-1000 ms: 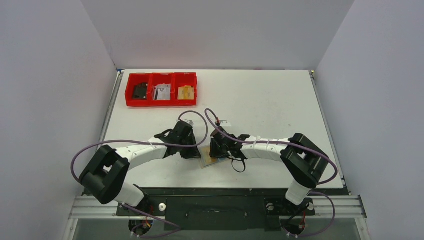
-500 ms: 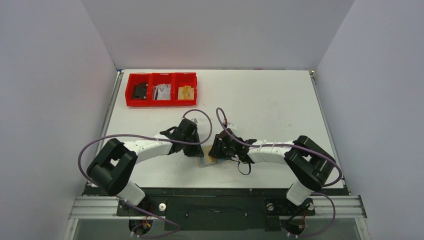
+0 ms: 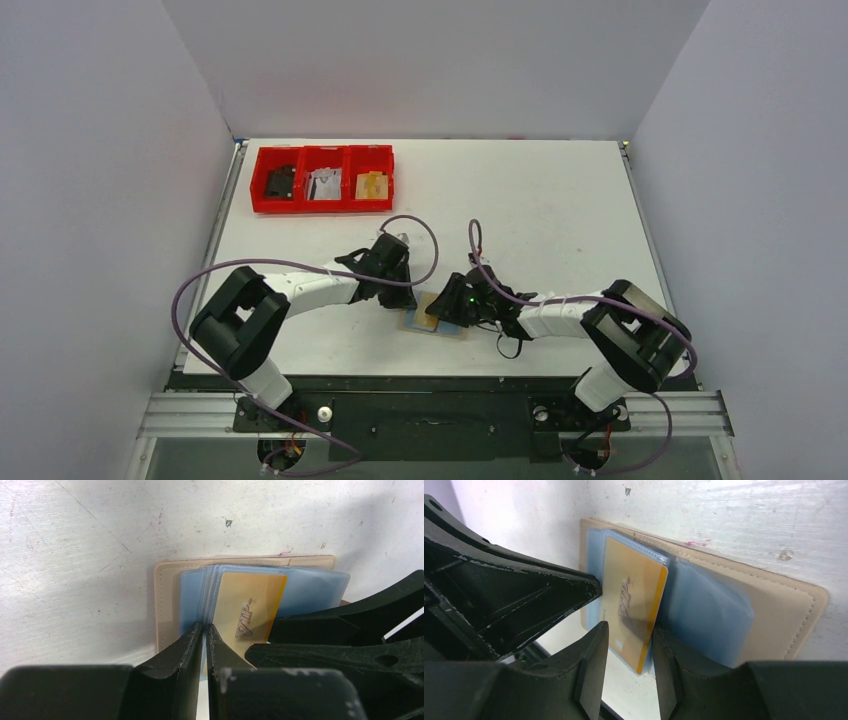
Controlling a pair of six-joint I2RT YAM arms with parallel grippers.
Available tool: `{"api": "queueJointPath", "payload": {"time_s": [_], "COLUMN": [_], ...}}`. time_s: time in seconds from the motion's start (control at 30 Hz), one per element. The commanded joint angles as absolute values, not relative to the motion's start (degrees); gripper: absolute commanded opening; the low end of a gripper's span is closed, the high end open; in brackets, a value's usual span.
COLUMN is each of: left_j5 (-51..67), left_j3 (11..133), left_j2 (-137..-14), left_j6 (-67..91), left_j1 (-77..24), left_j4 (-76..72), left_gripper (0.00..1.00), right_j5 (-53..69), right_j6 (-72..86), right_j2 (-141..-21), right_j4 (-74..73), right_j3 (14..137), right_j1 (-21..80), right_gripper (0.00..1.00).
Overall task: Take the credit cards out of the card holder
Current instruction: Remove the credit card from the card holder.
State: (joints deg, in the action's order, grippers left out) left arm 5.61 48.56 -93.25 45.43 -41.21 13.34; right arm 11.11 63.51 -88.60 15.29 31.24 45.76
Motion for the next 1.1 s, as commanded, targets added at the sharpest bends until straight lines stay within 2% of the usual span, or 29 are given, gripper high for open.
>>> {"api": "queueJointPath", "payload": {"time_s": [0.0, 0.2, 0.47, 0.8, 1.07], "left_j5": [3.6, 3.4, 3.2, 3.4, 3.5], "left_j3": [49.2, 48.8, 48.2, 47.8, 47.4], "left_j2": [-95.7, -96.4, -96.8, -96.6, -96.8], "left_j6": [44.7, 45.5, 46.6, 46.9, 47.2], "left_j1": [-42.7, -43.0, -43.0, -43.0, -43.0], "left_j4": [15.7, 15.9, 15.8, 15.5, 15.3], "left_gripper": [0.06, 0.03, 0.01, 0.01, 0.0], "right_j5": [14.0, 16.3, 17.8, 18.7, 18.8], "right_j6": [67.6, 73.6, 77.8, 81.8, 83.6], "right_j2": [-87.7, -89.1, -92.1, -97.2, -99.2], "right_j4": [27.4, 41.1, 50.5, 60.2, 64.4], "right_j3": [27.4, 20.4, 16.9, 14.6, 13.3], "right_j1": [43.7, 40.4, 37.9, 37.1, 36.5], "right_gripper": [0.35, 0.34, 0.34, 0.17, 0.15]}}
